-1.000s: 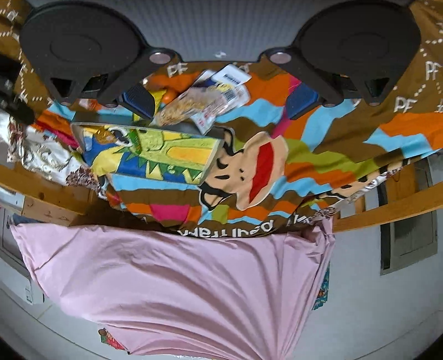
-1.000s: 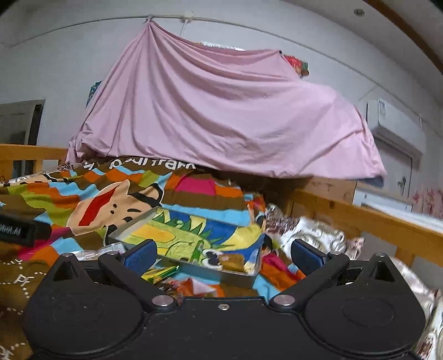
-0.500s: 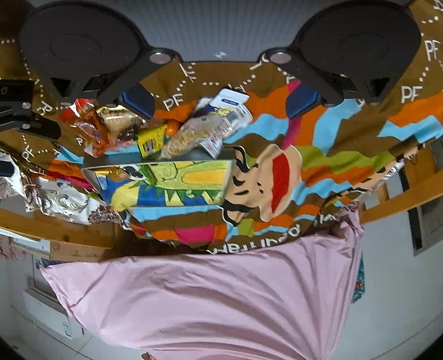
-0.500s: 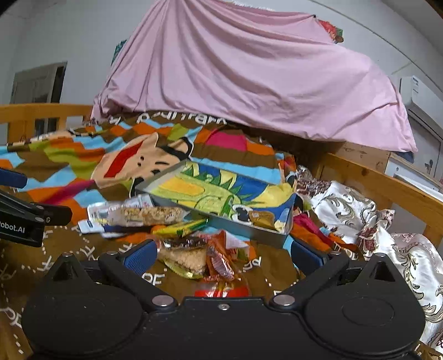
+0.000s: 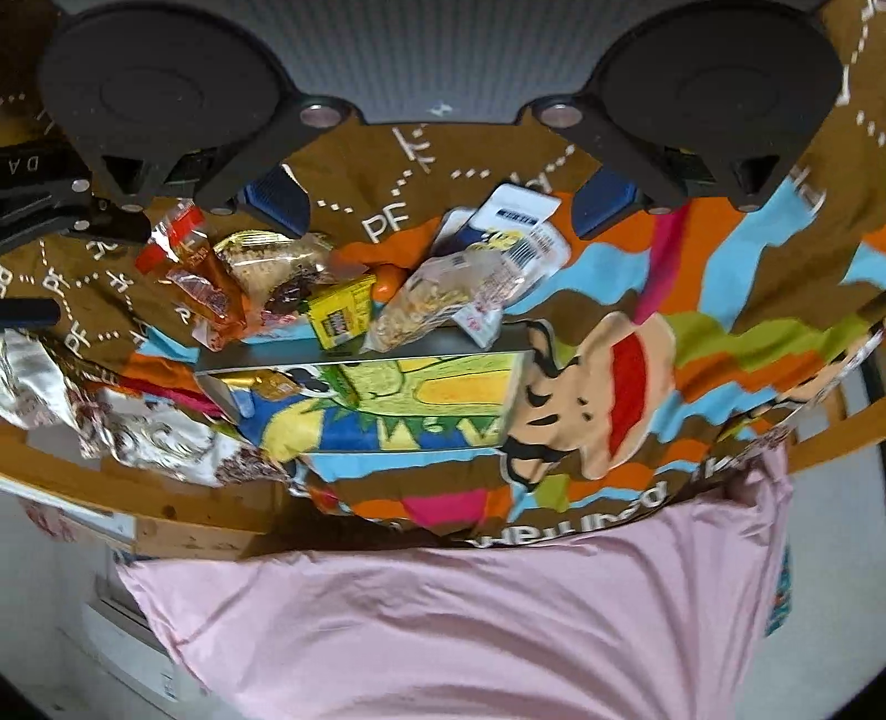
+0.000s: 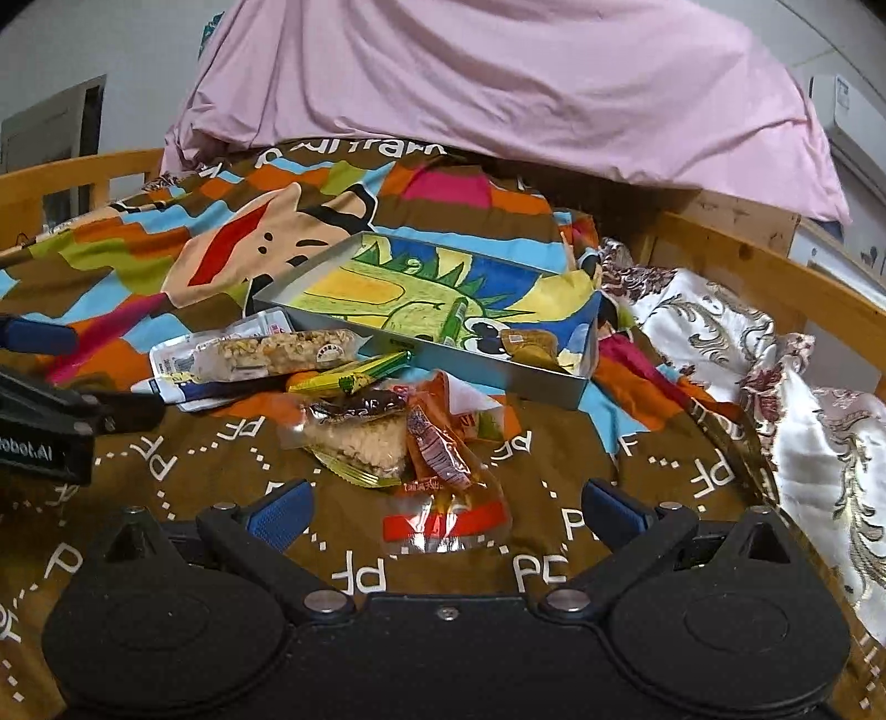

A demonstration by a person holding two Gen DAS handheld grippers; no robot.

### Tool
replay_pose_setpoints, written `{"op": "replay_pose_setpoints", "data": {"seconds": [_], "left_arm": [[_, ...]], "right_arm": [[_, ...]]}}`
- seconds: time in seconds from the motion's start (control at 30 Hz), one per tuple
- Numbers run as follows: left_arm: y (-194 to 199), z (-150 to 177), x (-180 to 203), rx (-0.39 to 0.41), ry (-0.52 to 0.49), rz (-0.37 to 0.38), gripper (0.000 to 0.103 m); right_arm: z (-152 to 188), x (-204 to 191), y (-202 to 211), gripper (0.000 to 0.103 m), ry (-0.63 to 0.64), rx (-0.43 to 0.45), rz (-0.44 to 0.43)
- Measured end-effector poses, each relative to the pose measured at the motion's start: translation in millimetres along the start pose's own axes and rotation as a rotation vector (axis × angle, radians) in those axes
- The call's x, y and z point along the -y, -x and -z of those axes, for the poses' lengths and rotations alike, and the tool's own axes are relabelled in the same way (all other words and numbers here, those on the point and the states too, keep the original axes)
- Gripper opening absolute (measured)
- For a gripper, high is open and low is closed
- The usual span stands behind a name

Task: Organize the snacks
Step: 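Grasp the brown jerky packet with the left gripper while the right gripper grasps the orange packet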

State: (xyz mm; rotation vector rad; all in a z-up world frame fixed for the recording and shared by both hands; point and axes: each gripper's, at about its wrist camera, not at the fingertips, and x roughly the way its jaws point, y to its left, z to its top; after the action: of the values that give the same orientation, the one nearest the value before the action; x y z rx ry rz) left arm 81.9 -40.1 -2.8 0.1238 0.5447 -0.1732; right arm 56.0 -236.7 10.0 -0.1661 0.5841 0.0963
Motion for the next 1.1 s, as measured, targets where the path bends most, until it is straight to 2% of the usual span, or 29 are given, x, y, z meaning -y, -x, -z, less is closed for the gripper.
{"op": "replay_pose_setpoints", "data": {"seconds": [0.1, 0.27, 0.57, 0.73, 0.83, 0.9, 0.97, 1.0, 1.03, 1.1], "left_arm": [[-8.9, -5.4, 2.6, -0.032, -0.021, 0.072, 0.103], [-23.3, -12.2, 7.5, -0.080, -0.030, 0.216, 0.103], [-65.1, -21.1, 14.8, -0.105, -0.014, 0.265, 0.103], [-93.9, -27.7, 6.5, -0.129, 0.085, 0.409, 0.103], [-107.4, -30.4, 9.0, -0.125, 0.088, 0.402, 0.102], [-113.0, -31.3, 12.2, -0.128, 0.066, 0.423, 0.102], [-117.5, -32.0, 14.1, -0.134, 0.057, 0.456, 0.102], [-118.5, -32.4, 15.2, -0.132, 0.062, 0.459, 0.102], [-119.6, -32.9, 14.9, -0.127, 0.073, 0.460, 0.102], [-121.9, -34.4, 13.5, -0.127, 0.108, 0.479, 0.097]], "right_arm": [[-6.8, 12.6, -8.2, 0.102, -0.012, 0.004, -0.060], [-15.4, 27.0, -24.5, 0.102, 0.025, 0.033, -0.094], [-12.3, 41.5, -62.5, 0.102, 0.171, -0.016, -0.121], [-9.5, 43.6, -82.7, 0.102, 0.136, -0.068, -0.179], [-10.1, 39.7, -86.3, 0.102, 0.144, -0.058, -0.210], [-9.9, 36.2, -87.0, 0.095, 0.161, -0.043, -0.208], [-10.9, 35.1, -89.9, 0.084, 0.160, -0.051, -0.223], [-11.8, 35.7, -91.6, 0.081, 0.152, -0.058, -0.232], [-12.5, 36.3, -92.8, 0.072, 0.142, -0.064, -0.240], [-14.0, 37.9, -93.9, 0.067, 0.125, -0.074, -0.258]]}}
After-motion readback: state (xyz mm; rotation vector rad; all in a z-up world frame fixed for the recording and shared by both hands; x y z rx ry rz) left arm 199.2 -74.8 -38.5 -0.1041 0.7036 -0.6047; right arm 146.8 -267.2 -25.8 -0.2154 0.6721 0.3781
